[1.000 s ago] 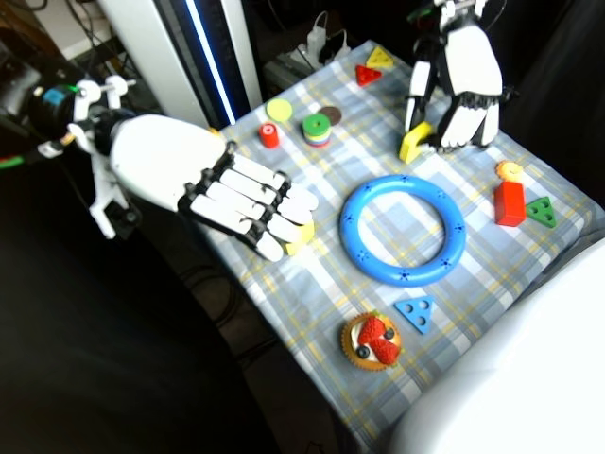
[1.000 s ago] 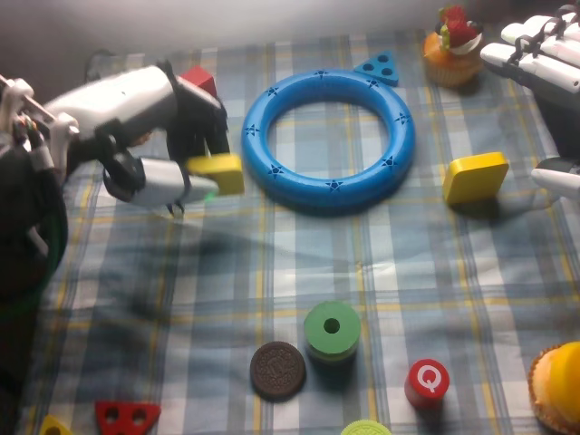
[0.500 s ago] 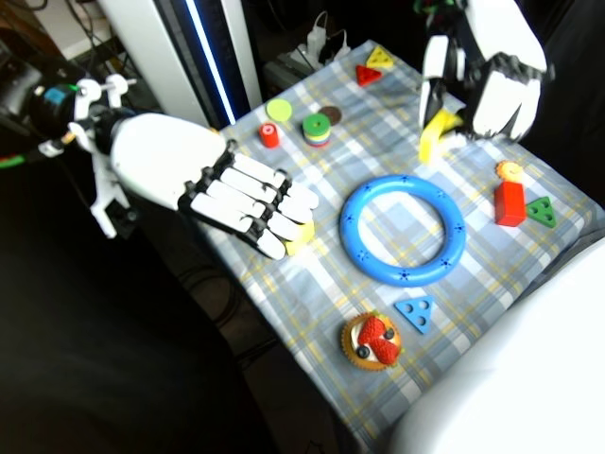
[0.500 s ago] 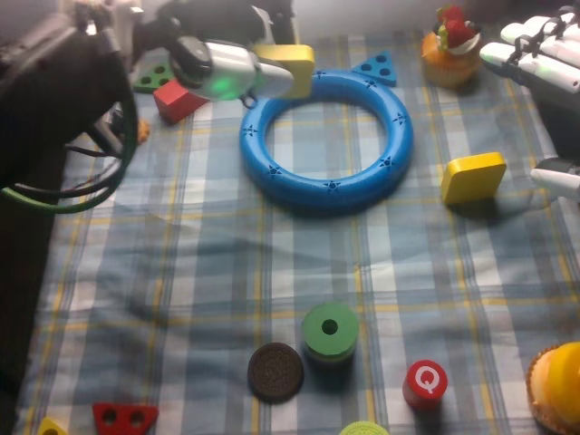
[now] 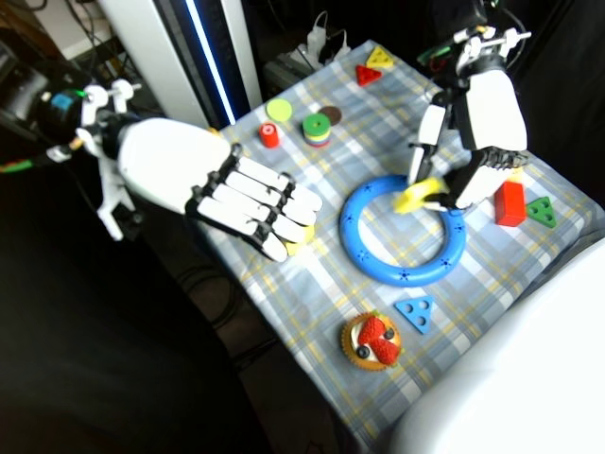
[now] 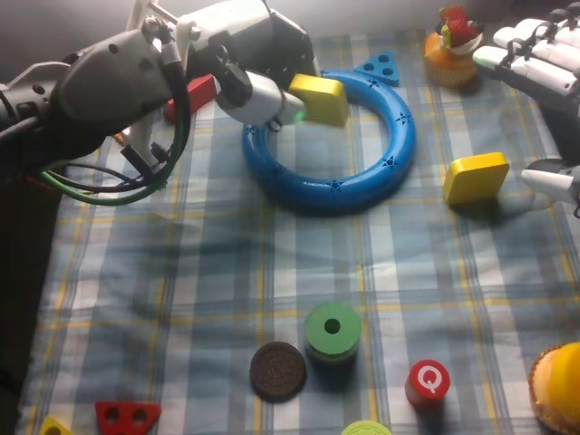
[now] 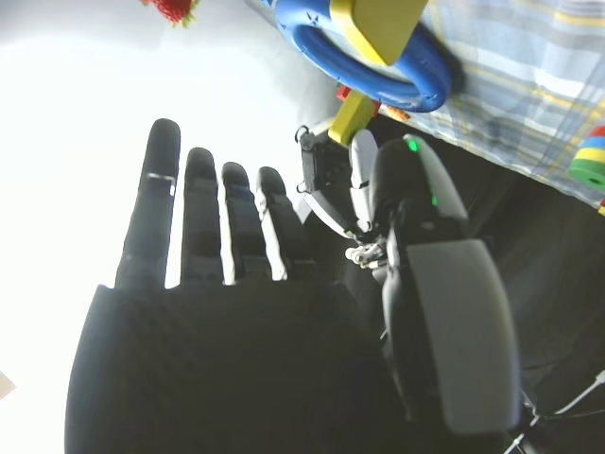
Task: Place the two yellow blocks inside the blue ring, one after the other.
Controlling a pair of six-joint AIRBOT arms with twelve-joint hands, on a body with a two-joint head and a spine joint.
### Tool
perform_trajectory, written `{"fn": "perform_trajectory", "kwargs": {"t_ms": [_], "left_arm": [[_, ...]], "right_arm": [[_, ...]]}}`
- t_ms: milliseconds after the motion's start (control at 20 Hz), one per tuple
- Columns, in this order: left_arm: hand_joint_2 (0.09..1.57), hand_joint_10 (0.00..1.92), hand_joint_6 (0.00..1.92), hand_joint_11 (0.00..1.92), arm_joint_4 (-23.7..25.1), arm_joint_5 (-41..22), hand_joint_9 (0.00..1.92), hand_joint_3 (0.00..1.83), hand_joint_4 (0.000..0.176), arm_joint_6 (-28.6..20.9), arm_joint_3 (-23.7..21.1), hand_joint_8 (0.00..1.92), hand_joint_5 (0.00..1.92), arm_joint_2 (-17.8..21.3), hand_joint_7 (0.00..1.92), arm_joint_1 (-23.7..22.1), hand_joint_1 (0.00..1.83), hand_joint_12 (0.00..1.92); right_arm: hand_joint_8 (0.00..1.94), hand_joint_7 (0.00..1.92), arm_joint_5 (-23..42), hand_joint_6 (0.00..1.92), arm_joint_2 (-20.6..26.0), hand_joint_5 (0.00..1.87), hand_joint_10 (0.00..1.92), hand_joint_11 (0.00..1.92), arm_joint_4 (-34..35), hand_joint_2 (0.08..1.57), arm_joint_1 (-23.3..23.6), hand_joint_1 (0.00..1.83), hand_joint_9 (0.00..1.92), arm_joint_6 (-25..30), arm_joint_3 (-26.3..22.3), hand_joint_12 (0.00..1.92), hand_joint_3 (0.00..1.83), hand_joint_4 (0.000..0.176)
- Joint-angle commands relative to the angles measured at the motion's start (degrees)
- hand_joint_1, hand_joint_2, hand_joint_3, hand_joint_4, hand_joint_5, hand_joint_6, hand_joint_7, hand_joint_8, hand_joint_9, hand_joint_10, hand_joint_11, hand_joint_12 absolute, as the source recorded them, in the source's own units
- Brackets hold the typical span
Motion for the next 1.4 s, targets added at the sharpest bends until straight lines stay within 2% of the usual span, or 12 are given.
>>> {"fn": "perform_trajectory", "kwargs": {"t_ms": [0,50,150,400,500,650,750,950,1050,1100,1150,1350], "left_arm": [[1.13,0.77,0.12,0.00,1.1,-5.7,0.20,0.00,0.064,-0.3,-0.5,0.21,0.36,0.1,0.42,-0.5,0.90,1.56],[1.13,0.77,0.12,0.00,1.6,-6.2,0.20,0.00,0.064,-0.3,-1.2,0.21,0.36,0.6,0.42,-0.6,0.90,1.56],[1.16,0.15,0.00,0.00,3.7,-8.5,0.14,0.00,0.097,-0.3,-3.9,0.00,0.23,2.4,0.19,-1.1,0.76,0.85],[1.15,0.05,0.00,0.00,13.1,-16.8,0.16,0.00,0.069,-7.0,-11.8,0.00,0.25,8.8,0.19,-1.0,0.75,0.74],[1.18,0.02,0.00,0.00,18.8,-23.0,0.10,0.00,0.057,-13.2,-16.3,0.00,0.24,12.9,0.18,0.7,0.75,0.44],[1.24,0.01,0.00,0.00,23.2,-32.0,0.10,0.00,0.051,-19.9,-21.0,0.00,0.23,17.3,0.16,4.4,0.78,0.41],[1.25,0.01,0.00,0.00,24.2,-36.8,0.06,0.00,0.043,-22.6,-23.0,0.00,0.23,19.3,0.14,6.7,0.82,0.18],[1.29,0.03,0.01,0.00,24.8,-40.8,0.11,0.00,0.041,-24.0,-25.1,0.00,0.24,21.1,0.19,9.2,0.80,0.58],[1.29,0.02,0.00,0.00,24.7,-41.0,0.09,0.00,0.036,-24.6,-25.1,0.00,0.24,21.3,0.18,9.6,0.82,0.26],[1.30,0.03,0.00,0.00,24.7,-41.4,0.10,0.00,0.031,-24.9,-25.1,0.00,0.24,21.4,0.18,9.8,0.82,0.26],[1.30,0.02,0.00,0.00,24.7,-41.6,0.09,0.00,0.033,-25.1,-25.1,0.00,0.25,21.5,0.19,10.0,0.83,0.19],[1.30,0.03,0.00,0.00,24.5,-42.3,0.15,0.00,0.040,-25.6,-25.4,0.00,0.27,22.3,0.23,10.7,0.73,0.72]], "right_arm": [[0.00,0.00,6.6,0.00,0.0,0.00,0.00,0.00,-0.5,1.34,0.5,0.43,0.01,0.2,0.2,0.56,0.00,0.000],[0.00,0.00,6.6,0.00,0.0,0.00,0.00,0.00,-0.5,1.34,0.5,0.43,0.01,0.2,0.2,0.56,0.00,0.000],[0.00,0.00,6.5,0.00,-0.1,0.00,0.00,0.00,-0.5,1.35,0.5,0.40,0.00,0.2,0.3,0.26,0.00,0.000],[0.00,0.00,5.4,0.00,-1.0,0.00,0.02,0.00,-0.5,1.31,1.0,0.50,0.04,0.2,1.0,0.26,0.00,0.000],[0.00,0.01,3.7,0.00,-2.5,0.00,0.02,0.00,-0.4,1.31,1.5,0.52,0.05,0.8,2.4,0.38,0.00,0.000],[0.01,0.08,1.5,0.00,-4.3,0.01,0.09,0.00,-0.1,1.29,2.1,0.56,0.13,1.6,4.2,1.17,0.00,0.000],[0.01,0.09,-0.1,0.01,-5.8,0.02,0.09,0.00,0.5,1.29,2.7,0.59,0.12,1.6,5.3,1.21,0.00,0.000],[0.01,0.16,-3.8,0.01,-9.1,0.07,0.11,0.00,1.5,1.28,3.9,0.66,0.14,1.6,8.2,1.24,0.00,0.000],[0.02,0.35,-5.2,0.02,-10.5,0.20,0.51,0.00,2.4,1.27,4.2,0.72,0.19,1.6,9.7,1.59,0.00,0.000],[0.30,0.53,-5.9,0.10,-11.4,0.38,0.99,0.00,2.8,1.30,4.5,0.75,0.26,1.6,10.5,1.77,0.01,0.000],[1.22,0.77,-6.5,1.07,-12.0,0.58,1.38,0.10,3.1,1.27,4.8,1.10,0.47,1.6,11.1,1.87,0.00,0.000],[1.45,0.86,-8.0,1.23,-13.5,0.69,1.59,0.52,3.4,1.23,6.8,1.21,0.65,1.6,12.7,1.91,0.00,0.000]]}}
